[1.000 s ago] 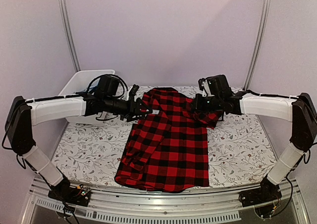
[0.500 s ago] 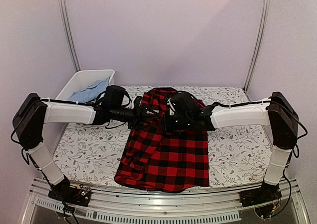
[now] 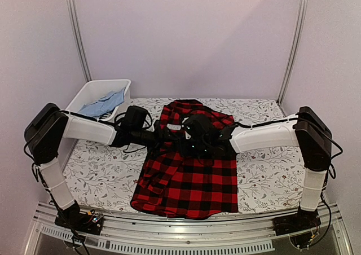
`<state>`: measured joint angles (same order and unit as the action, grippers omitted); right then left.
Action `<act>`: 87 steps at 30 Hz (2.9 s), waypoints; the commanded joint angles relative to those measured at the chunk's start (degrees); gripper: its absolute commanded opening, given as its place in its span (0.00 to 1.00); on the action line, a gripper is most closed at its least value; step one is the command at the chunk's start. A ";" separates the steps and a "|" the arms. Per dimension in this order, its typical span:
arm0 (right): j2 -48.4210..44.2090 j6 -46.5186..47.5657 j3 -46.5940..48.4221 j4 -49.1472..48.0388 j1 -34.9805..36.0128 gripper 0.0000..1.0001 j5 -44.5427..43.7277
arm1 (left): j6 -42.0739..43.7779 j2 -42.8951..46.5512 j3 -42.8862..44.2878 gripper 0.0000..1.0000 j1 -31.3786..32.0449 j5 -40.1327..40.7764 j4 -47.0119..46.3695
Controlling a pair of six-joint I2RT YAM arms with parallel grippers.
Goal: Fold and stack the long sleeve shirts
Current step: Place the sleeve of the 1/3-folded shirt, then pick up the sleeve from the 1/3-folded shirt, then pick up the corner of the shirt from the center of the board.
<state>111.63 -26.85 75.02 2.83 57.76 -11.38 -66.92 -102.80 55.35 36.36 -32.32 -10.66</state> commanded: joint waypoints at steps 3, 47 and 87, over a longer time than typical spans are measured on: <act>0.77 3.34 -0.66 -4.25 1.48 0.00 -1.31 | 2.11 -3.62 1.78 0.66 0.25 2.43 1.15; -21.51 9.27 -16.80 -0.83 -6.33 0.62 -2.24 | 51.68 5.03 -2.10 0.87 8.81 27.86 12.27; -32.77 -23.62 -32.99 27.64 -4.44 0.58 2.96 | 47.42 3.02 29.06 0.00 0.13 8.93 35.39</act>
<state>82.00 -44.16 44.49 23.79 50.54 -10.63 -17.47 -102.10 82.02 38.54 -19.03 22.17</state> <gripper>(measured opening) 0.585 0.012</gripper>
